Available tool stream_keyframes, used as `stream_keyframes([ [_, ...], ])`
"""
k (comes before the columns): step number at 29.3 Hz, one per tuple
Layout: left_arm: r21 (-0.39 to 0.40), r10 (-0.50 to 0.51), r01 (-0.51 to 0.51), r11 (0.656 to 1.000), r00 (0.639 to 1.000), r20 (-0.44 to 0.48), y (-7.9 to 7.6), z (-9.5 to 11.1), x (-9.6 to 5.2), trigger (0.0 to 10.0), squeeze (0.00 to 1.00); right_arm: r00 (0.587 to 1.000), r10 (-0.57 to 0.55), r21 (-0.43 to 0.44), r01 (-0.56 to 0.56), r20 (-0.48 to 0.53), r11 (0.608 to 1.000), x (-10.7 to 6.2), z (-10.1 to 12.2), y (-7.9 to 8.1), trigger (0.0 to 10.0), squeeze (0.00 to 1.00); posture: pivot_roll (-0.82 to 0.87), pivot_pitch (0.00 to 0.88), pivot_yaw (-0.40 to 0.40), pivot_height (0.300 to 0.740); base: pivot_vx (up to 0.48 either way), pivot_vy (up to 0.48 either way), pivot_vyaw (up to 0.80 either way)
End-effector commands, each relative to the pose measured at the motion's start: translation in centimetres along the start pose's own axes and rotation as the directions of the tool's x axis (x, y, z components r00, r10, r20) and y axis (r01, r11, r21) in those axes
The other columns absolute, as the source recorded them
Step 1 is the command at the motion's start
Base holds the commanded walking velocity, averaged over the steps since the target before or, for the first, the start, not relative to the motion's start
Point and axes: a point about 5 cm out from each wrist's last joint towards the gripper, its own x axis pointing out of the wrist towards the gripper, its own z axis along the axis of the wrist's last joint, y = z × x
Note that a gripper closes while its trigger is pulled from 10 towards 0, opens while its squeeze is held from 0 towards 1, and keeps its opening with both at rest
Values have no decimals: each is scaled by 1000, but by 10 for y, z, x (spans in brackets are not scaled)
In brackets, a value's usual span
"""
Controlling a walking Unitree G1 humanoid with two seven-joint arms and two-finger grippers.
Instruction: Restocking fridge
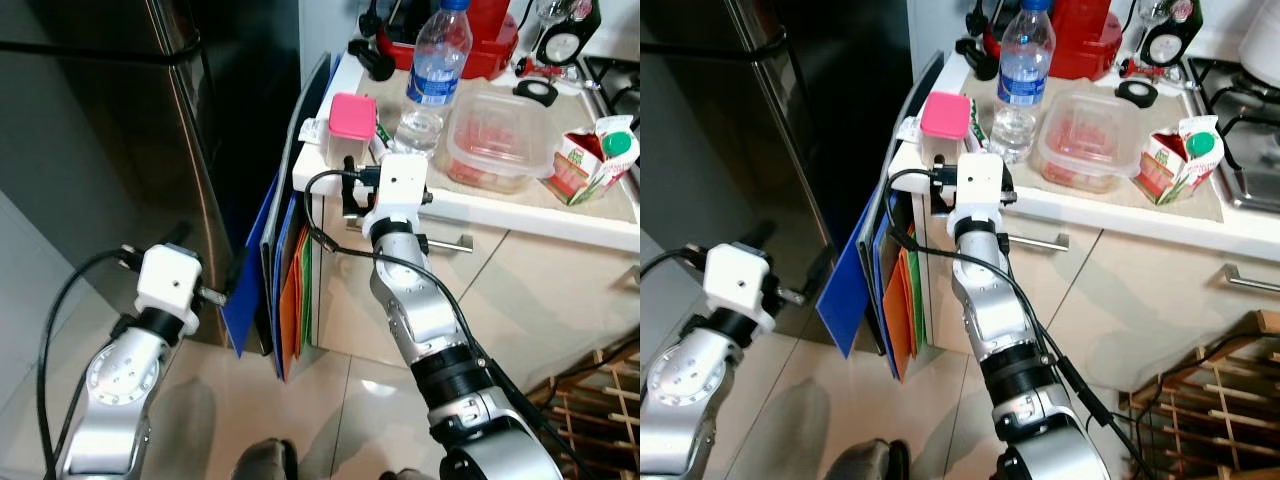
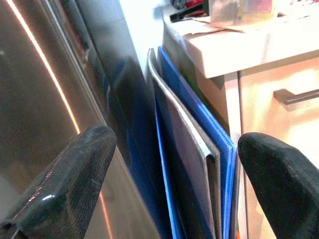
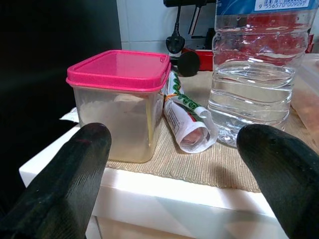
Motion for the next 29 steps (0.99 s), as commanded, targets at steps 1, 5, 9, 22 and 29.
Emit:
stream_keyframes([
  [1,16,-7,7,1000,1000,23,-1,0,2,10000,0,995,74,125,-82,63,989,3,28,44,10000,0,224,78,34,740,0,0,0],
  [5,6,-3,2,1000,999,45,-3,-2,2,10000,0,993,104,146,-112,62,983,2,30,52,10000,0,227,83,33,740,0,0,0],
  [9,-16,-28,29,999,997,71,-8,0,2,10000,0,991,118,147,-127,65,981,4,31,57,10000,0,236,84,29,740,0,0,0],
  [22,4,-41,41,999,996,82,-16,-8,-4,10000,0,986,153,180,-163,68,970,8,34,75,10000,0,255,93,24,740,0,0,0],
  [29,47,-12,10,999,999,41,-15,-8,3,10000,0,984,153,168,-167,93,971,10,36,74,10000,0,238,82,17,740,0,0,0],
])
